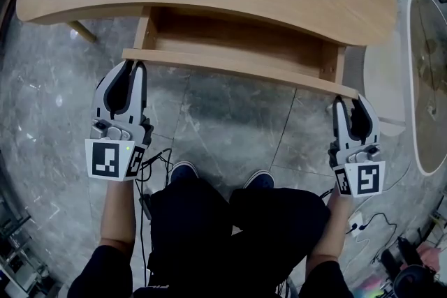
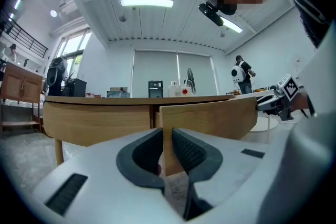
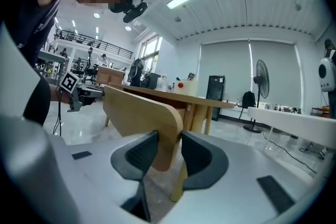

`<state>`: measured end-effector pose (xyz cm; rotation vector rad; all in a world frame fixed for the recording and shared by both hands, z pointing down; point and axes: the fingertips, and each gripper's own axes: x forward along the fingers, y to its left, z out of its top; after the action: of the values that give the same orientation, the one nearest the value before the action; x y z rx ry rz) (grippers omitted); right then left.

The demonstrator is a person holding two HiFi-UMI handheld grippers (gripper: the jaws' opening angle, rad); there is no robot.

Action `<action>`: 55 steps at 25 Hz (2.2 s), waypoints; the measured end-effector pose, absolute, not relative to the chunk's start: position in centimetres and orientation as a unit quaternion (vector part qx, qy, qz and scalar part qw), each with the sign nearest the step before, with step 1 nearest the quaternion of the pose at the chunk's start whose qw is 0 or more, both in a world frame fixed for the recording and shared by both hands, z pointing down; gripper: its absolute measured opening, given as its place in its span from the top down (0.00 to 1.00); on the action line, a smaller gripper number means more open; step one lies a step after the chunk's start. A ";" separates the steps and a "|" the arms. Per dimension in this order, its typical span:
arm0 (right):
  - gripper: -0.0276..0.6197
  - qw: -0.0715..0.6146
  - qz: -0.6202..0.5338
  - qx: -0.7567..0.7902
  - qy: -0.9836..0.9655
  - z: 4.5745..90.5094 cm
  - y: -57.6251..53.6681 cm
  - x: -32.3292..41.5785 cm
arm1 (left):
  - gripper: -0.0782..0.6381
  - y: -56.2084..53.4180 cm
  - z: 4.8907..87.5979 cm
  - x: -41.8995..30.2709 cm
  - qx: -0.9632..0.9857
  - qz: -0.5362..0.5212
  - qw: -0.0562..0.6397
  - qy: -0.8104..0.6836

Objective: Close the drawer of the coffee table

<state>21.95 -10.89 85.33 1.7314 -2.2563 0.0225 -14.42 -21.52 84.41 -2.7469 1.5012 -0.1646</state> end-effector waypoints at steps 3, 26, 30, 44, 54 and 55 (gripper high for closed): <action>0.72 0.149 0.012 0.616 -0.773 85.4 -11.5 22.2 | 0.79 -22.2 84.4 -14.2 -0.871 -0.058 0.001 0.487; 0.73 0.113 0.067 0.674 -0.727 85.4 -15.8 23.4 | 0.79 -26.6 84.4 -13.0 -0.828 -0.083 -0.009 0.554; 0.73 0.106 0.077 0.681 -0.721 85.2 -16.8 23.7 | 0.79 -27.7 84.3 -12.7 -0.825 -0.083 -0.007 0.559; 0.73 0.094 0.072 0.677 -0.727 85.4 -19.6 24.6 | 0.79 -30.5 84.3 -11.8 -0.819 -0.079 -0.003 0.568; 0.73 0.084 0.066 0.673 -0.732 85.3 -20.8 25.0 | 0.79 -31.6 84.2 -11.4 -0.815 -0.078 -0.002 0.574; 0.73 0.083 0.067 0.672 -0.733 85.3 -20.9 25.0 | 0.79 -31.7 84.3 -11.4 -0.814 -0.078 -0.001 0.575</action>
<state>25.02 -20.86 85.33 2.0067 -2.1888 0.2001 -11.35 -31.66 84.26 -2.5602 1.8071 -0.2461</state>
